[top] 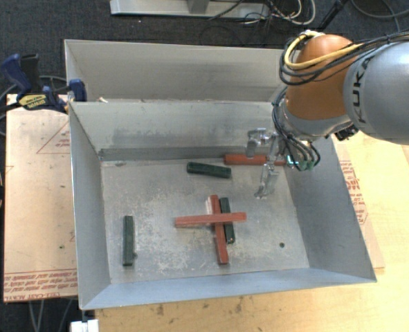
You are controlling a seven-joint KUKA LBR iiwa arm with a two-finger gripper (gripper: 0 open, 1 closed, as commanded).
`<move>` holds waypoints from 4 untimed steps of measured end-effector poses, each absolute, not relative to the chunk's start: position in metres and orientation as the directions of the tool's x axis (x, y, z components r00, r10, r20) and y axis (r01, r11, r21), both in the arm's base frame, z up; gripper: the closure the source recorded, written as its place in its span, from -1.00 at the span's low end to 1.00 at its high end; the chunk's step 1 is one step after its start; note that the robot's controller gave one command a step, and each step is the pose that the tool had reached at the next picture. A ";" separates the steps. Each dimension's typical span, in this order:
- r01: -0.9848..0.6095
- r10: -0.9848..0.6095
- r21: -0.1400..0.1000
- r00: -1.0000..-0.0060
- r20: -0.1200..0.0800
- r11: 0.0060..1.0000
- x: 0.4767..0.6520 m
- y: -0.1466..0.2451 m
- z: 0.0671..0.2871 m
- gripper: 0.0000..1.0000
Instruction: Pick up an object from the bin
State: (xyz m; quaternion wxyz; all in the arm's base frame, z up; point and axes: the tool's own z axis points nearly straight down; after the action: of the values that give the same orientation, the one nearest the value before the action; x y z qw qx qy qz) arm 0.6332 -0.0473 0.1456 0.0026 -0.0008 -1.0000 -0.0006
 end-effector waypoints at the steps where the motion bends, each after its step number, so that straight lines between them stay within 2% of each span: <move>1: -0.027 -0.027 0.003 -1.000 0.003 1.000 0.576 0.031 0.070 -1.00; 2: -0.020 -0.020 0.002 -1.000 -0.017 1.000 0.582 0.027 0.074 1.00; 3: -0.021 -0.021 0.001 -1.000 -0.011 1.000 0.580 0.027 0.073 -1.00; 4: -0.223 -0.223 0.004 -0.975 -0.004 0.975 0.555 0.123 0.104 -1.00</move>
Offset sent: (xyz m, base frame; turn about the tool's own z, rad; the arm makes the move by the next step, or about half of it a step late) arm -0.0562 0.0731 -0.0756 -0.0214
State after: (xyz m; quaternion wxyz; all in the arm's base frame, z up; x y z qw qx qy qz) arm 0.5555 0.1234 0.1044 -0.0019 0.1121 -0.9937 -0.0023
